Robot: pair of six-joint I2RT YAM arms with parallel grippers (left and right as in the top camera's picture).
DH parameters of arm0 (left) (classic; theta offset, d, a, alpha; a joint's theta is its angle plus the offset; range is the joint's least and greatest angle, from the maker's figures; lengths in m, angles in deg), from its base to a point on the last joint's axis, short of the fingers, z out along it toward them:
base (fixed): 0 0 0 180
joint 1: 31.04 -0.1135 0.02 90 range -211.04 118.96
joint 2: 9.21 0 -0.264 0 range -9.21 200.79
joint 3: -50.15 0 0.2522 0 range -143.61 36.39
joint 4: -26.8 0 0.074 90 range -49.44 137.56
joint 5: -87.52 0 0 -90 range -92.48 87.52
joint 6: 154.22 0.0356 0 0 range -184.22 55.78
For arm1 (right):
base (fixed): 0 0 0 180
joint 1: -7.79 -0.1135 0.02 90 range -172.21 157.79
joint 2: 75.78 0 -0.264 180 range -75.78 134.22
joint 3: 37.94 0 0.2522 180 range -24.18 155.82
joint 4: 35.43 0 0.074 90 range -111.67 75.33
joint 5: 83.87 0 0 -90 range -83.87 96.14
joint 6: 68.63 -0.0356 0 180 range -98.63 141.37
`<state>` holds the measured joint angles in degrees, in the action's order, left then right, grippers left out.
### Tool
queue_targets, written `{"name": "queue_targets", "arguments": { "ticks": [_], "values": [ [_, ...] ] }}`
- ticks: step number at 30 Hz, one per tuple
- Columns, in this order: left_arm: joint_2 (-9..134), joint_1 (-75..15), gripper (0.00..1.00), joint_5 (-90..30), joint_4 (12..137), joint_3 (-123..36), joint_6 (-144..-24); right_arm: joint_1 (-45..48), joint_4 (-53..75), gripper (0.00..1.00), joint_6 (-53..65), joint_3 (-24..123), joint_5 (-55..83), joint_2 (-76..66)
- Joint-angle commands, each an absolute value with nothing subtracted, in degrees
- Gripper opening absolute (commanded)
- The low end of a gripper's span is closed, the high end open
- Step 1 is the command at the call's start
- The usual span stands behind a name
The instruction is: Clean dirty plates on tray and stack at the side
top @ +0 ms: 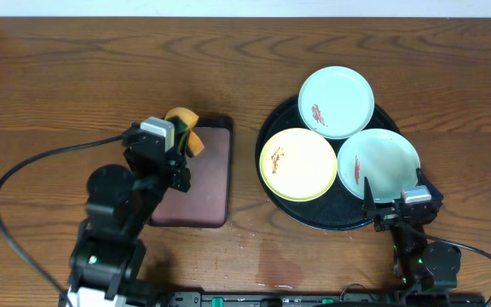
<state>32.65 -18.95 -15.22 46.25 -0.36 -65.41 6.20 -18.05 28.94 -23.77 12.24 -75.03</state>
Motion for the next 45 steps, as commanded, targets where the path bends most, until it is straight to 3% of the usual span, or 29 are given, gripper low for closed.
{"name": "queue_targets", "arguments": {
  "ticks": [1, 5, 8, 18, 22, 28, 32, 37, 45],
  "values": [
    [39.7, -19.1, 0.08, -5.8, 45.1, 4.9, -64.0, 5.7, -17.8, 0.99, 29.4, -23.8, 12.0, -75.0],
    [53.4, -19.1, 0.07, -4.7, 39.2, 6.6, -64.0, 5.7, -17.8, 0.99, 29.4, -23.8, 12.0, -75.0],
    [54.0, -19.1, 0.07, -6.8, 40.0, 3.5, -64.0, 5.7, -17.8, 0.99, 29.4, -23.8, 12.0, -75.0],
    [29.9, -19.1, 0.07, -14.9, 39.7, -2.9, -64.0, 5.7, -17.8, 0.99, 29.4, -23.8, 12.0, -75.0],
    [28.3, -19.1, 0.08, -14.5, 43.6, -2.2, -64.0, 5.6, -17.9, 0.99, 29.4, -23.8, 12.0, -75.0],
    [44.0, -19.1, 0.07, -4.4, 43.7, 4.7, -64.0, 5.7, -17.8, 0.99, 29.4, -23.8, 12.0, -75.0],
    [53.4, -19.1, 0.07, -11.7, 44.4, 0.8, -64.0, 5.7, -17.8, 0.99, 29.4, -23.8, 12.0, -75.0],
    [45.0, -19.1, 0.07, -18.3, 44.3, -5.1, -64.1, 5.7, -17.9, 0.99, 29.4, -23.8, 12.0, -75.0],
    [26.7, -19.1, 0.07, -17.9, 44.6, -6.6, -64.0, 5.7, -17.8, 0.99, 29.4, -23.8, 12.0, -75.0]
  ]
}}
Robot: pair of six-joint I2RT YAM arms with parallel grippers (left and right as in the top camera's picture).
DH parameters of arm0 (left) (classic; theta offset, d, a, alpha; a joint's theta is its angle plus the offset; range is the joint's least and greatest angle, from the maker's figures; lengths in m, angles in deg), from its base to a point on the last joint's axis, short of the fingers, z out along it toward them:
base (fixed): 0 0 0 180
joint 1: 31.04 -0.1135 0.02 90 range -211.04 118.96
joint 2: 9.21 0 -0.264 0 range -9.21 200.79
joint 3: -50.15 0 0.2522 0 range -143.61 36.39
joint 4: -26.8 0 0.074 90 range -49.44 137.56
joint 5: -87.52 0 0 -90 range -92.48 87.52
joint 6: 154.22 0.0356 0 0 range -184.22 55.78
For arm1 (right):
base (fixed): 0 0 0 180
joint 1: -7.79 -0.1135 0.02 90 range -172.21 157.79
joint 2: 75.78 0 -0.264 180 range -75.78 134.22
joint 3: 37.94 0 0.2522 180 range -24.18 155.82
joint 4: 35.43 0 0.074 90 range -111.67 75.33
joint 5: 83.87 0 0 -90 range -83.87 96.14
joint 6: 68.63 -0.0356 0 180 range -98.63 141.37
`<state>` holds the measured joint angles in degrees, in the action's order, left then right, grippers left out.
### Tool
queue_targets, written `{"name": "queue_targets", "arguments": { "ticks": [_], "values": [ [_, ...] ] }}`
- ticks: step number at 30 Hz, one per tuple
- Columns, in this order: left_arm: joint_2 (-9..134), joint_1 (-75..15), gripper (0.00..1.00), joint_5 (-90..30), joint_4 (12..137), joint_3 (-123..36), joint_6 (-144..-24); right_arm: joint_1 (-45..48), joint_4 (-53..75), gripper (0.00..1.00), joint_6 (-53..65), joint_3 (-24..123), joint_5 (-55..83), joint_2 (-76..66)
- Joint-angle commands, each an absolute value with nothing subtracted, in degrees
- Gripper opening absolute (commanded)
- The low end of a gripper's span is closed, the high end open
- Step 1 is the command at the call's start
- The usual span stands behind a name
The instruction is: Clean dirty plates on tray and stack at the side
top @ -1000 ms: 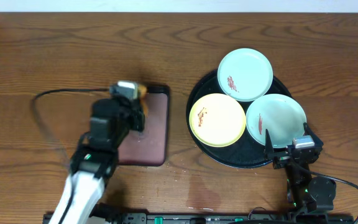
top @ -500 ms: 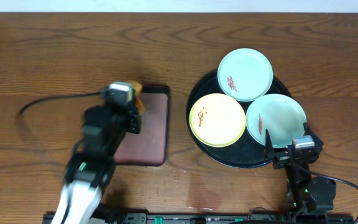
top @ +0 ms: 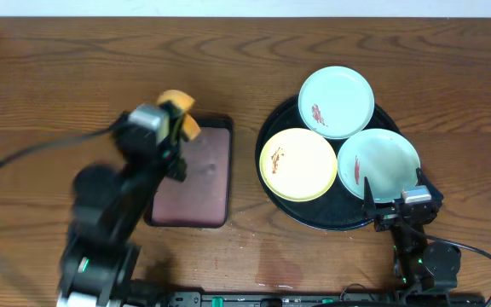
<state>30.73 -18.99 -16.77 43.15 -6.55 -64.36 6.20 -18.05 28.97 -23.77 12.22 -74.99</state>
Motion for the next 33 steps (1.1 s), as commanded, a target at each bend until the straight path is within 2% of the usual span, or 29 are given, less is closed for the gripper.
{"name": "queue_targets", "arguments": {
  "ticks": [1, 4, 8, 12, 14, 20, 26, 33],
  "values": [
    [26.1, -19.1, 0.07, -17.9, 45.4, -6.5, -64.0, 5.7, -17.9, 0.99, 29.4, -23.8, 12.0, -75.0],
    [27.3, -19.1, 0.07, -13.9, 49.2, -5.2, -64.0, 5.7, -17.8, 0.99, 29.4, -23.8, 12.0, -75.0],
    [36.9, -19.1, 0.07, -6.0, 49.2, 0.4, -64.0, 5.7, -17.8, 0.99, 29.4, -23.8, 12.0, -75.0],
    [51.8, -19.1, 0.07, -6.1, 44.5, 2.5, -64.0, 5.7, -17.8, 0.99, 29.4, -23.8, 12.0, -75.0],
    [54.7, -19.1, 0.07, -6.3, 44.8, 0.6, -64.0, 5.7, -17.8, 0.99, 29.4, -23.8, 12.0, -75.0],
    [45.5, -19.1, 0.07, -13.2, 44.7, -4.6, -64.1, 5.7, -17.9, 0.99, 29.4, -23.8, 12.0, -75.0],
    [33.0, -19.1, 0.07, -13.6, 45.6, -4.7, -64.0, 5.7, -17.8, 0.99, 29.4, -23.8, 12.0, -75.0],
    [36.7, -19.1, 0.07, -7.0, 49.9, -2.5, -64.0, 5.7, -17.8, 0.99, 29.4, -23.8, 12.0, -75.0]
  ]
}}
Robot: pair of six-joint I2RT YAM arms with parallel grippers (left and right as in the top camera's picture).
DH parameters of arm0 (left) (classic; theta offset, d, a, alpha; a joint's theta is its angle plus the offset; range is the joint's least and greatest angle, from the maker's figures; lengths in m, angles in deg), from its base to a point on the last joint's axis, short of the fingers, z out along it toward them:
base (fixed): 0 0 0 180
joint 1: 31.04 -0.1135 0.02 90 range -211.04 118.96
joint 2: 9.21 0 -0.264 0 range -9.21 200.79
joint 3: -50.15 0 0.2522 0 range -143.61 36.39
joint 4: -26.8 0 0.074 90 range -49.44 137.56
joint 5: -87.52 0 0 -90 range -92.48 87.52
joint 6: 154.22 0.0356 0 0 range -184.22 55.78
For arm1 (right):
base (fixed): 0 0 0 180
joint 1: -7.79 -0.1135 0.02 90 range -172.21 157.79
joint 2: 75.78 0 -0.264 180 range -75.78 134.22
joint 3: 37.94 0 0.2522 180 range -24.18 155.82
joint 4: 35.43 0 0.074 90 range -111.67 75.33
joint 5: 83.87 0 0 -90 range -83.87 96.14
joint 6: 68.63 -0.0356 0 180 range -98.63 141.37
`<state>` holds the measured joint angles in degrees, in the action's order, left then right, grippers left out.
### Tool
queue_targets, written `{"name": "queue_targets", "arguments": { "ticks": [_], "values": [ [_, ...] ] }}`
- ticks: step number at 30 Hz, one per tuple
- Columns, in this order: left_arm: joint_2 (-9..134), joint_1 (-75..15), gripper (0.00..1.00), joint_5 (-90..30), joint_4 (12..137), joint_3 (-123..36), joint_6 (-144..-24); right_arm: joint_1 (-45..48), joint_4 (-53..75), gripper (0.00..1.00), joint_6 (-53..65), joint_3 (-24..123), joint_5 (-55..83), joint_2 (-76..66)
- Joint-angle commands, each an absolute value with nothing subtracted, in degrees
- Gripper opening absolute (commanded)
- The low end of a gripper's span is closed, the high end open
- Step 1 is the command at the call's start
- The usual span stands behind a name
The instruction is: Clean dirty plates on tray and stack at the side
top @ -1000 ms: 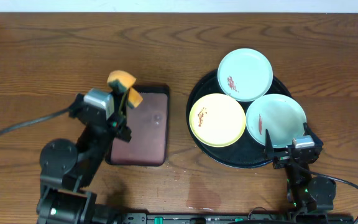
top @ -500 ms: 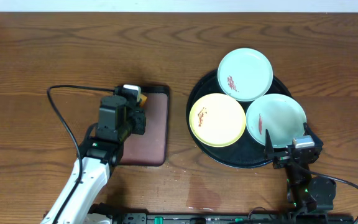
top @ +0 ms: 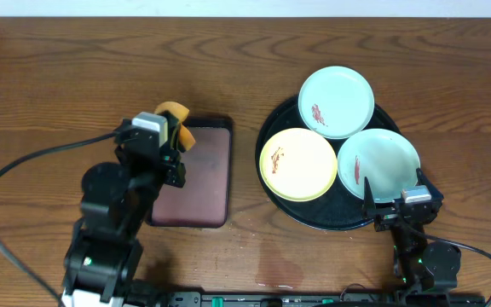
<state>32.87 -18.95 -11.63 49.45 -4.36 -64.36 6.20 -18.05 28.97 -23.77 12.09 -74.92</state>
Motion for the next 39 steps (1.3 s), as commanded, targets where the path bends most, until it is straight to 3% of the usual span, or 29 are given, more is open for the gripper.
{"name": "queue_targets", "arguments": {
  "ticks": [1, 11, 19, 27, 39],
  "values": [
    [38.9, -19.1, 0.08, -5.1, 49.9, -1.7, -64.1, 5.7, -17.9, 0.99, 29.4, -23.8, 12.0, -75.0],
    [62.3, -19.1, 0.07, -1.8, 49.0, -0.6, -76.9, 5.7, -17.8, 0.99, 29.4, -23.8, 12.0, -75.0],
    [51.9, -19.1, 0.07, -1.8, 48.8, -1.2, -102.5, 5.7, -17.9, 0.99, 29.4, -23.8, 12.0, -75.0],
    [39.3, -19.1, 0.07, -1.8, 50.5, -1.2, -113.3, 5.7, -17.9, 0.99, 29.4, -23.8, 12.0, -75.0],
    [42.5, -19.1, 0.07, -1.8, 61.7, -1.2, -149.0, 5.7, -17.8, 0.99, 29.4, -23.8, 12.0, -75.0]
  ]
}}
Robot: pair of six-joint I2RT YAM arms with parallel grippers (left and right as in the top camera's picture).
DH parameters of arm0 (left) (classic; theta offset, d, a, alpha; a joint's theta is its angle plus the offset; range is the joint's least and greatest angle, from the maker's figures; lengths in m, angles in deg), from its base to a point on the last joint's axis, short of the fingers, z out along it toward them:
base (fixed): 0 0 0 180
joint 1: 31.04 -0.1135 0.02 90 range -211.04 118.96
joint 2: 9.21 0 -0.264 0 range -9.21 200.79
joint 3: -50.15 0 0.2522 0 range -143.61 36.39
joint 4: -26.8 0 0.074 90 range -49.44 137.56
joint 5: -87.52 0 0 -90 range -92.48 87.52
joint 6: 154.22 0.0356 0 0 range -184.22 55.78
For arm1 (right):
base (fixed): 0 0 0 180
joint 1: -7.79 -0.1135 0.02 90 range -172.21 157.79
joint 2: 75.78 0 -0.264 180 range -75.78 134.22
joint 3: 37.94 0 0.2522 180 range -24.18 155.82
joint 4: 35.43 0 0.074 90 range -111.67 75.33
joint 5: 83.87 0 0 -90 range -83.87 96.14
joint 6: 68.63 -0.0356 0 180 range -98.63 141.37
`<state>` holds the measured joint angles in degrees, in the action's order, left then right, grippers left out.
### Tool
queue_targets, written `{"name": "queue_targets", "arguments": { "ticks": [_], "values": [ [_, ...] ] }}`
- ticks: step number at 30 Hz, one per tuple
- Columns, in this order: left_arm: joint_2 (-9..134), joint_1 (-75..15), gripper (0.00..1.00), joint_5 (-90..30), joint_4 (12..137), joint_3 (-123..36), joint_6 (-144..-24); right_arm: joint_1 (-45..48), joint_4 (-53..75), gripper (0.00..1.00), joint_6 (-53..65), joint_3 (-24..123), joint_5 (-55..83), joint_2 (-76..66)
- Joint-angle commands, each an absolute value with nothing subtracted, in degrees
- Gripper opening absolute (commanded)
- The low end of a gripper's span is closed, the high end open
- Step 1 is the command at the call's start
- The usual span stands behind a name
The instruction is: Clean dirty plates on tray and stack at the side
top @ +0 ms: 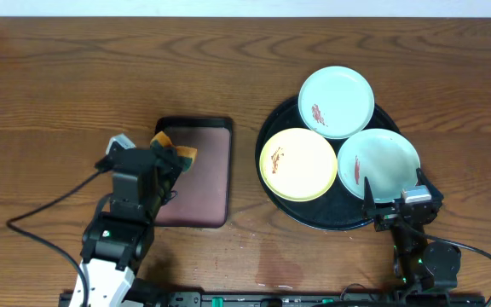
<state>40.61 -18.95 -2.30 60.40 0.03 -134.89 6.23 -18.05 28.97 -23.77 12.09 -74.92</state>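
Observation:
Three dirty plates lie on the round black tray (pixel 271 124): a pale blue one (pixel 337 102) at the back, a yellow one (pixel 298 165) at front left and a pale green one (pixel 378 165) at front right, each with reddish smears. My left gripper (pixel 170 153) is shut on an orange sponge (pixel 181 154) over the left edge of the maroon rectangular tray (pixel 207 179). My right gripper (pixel 396 203) sits at the black tray's front right rim, just short of the green plate. Its jaws are not clear from above.
The wooden table runs wide behind and to the left of both trays. The left arm's black cable (pixel 45 213) loops over the table at front left. A narrow strip of bare wood separates the maroon tray from the black tray.
My left gripper, still holding the sponge, has moved from the maroon tray's far left corner toward the front, to about the middle of its left edge. The right arm and the plates have not moved.
The left gripper held the orange sponge at the maroon tray's far left corner. It was then a little farther back and blurred, then again at that corner. Now it is nearer the front along the tray's left edge. The plates and right arm stayed put throughout.

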Motion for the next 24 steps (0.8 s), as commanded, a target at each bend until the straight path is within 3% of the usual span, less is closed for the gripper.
{"name": "queue_targets", "arguments": {
  "ticks": [1, 15, 24],
  "values": [
    [43.6, -19.1, 0.07, -1.9, 62.5, -1.2, -150.9, 5.7, -17.9, 0.99, 29.4, -23.8, 12.0, -75.0],
    [51.5, -19.1, 0.07, -5.4, 63.3, -1.2, -160.9, 5.7, -17.8, 0.99, 29.4, -23.8, 12.0, -75.0],
    [51.6, -19.1, 0.07, -20.9, 63.0, -1.2, -183.8, 5.7, -17.8, 0.99, 29.4, -23.8, 12.0, -75.0]
  ]
}}
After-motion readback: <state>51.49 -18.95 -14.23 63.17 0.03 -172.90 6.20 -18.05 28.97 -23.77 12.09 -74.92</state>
